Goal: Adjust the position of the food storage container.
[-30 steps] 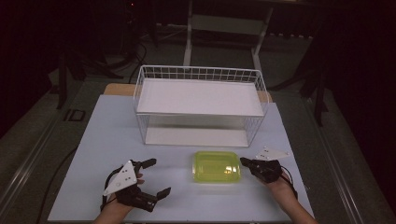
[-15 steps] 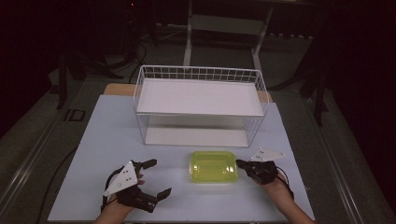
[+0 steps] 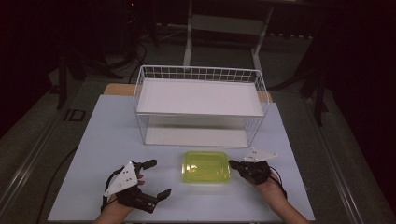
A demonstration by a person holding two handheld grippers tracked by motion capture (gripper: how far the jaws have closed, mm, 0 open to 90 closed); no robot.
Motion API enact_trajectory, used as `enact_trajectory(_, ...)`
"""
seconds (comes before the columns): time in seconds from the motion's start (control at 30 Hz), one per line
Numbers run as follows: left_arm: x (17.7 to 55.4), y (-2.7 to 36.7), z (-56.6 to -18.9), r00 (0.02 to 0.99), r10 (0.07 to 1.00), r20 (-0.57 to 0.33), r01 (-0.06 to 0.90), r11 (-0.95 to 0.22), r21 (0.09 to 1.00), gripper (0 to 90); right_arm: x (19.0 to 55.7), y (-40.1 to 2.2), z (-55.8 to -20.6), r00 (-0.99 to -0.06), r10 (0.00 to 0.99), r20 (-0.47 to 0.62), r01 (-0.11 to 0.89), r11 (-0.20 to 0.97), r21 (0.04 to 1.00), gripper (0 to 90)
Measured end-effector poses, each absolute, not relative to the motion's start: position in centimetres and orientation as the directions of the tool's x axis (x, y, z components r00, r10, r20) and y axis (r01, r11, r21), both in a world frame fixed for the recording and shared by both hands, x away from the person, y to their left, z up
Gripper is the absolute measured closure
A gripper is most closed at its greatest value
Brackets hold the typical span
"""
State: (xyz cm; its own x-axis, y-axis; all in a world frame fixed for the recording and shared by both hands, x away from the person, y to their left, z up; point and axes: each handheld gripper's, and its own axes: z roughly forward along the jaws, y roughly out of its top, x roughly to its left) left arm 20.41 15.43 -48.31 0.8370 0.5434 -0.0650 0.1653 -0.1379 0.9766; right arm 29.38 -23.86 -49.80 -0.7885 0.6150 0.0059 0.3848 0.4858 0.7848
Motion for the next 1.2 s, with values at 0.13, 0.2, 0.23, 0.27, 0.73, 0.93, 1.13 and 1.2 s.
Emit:
enact_trajectory(0.13, 20.5, 15.4, -48.3, 0.837, 0.543, -0.068, 0.168, -0.138, 0.976, 0.0, 29.1, -23.4, -49.8, -0.798, 0.602, 0.011, 0.379, 0.489, 0.786, 90.0)
enact_trajectory(0.2, 20.5, 15.4, -48.3, 0.837, 0.543, -0.069, 0.169, -0.137, 0.976, 0.0, 29.2, -23.1, -49.8, -0.8, 0.6, 0.014, 0.379, 0.487, 0.787, 90.0)
enact_trajectory(0.23, 20.5, 15.4, -48.3, 0.837, 0.543, -0.069, 0.169, -0.137, 0.976, 0.0, 29.2, -23.1, -49.8, -0.8, 0.6, 0.014, 0.379, 0.487, 0.787, 90.0)
enact_trajectory(0.27, 20.5, 15.4, -48.4, 0.837, 0.543, -0.068, 0.168, -0.138, 0.976, 0.0, 29.1, -23.0, -49.8, -0.802, 0.597, 0.014, 0.378, 0.488, 0.787, 90.0)
enact_trajectory(0.73, 20.6, 15.4, -48.5, 0.838, 0.539, -0.078, 0.181, -0.141, 0.973, 0.0, 28.7, -22.6, -48.4, -0.804, 0.594, 0.009, 0.353, 0.466, 0.811, 83.1)
enact_trajectory(0.93, 20.6, 15.3, -48.5, 0.838, 0.541, -0.069, 0.178, -0.152, 0.972, 0.0, 27.4, -22.7, -46.7, -0.807, 0.59, -0.008, 0.302, 0.425, 0.853, 59.1)
enact_trajectory(1.13, 20.8, 15.2, -48.5, 0.86, 0.504, -0.077, 0.185, -0.169, 0.968, 0.0, 26.7, -22.8, -46.1, -0.819, 0.572, 0.032, 0.31, 0.397, 0.864, 28.7)
enact_trajectory(1.2, 20.9, 15.0, -48.3, 0.866, 0.493, -0.079, 0.187, -0.173, 0.967, 0.0, 26.4, -22.9, -45.9, -0.824, 0.566, 0.02, 0.29, 0.392, 0.873, 17.4)
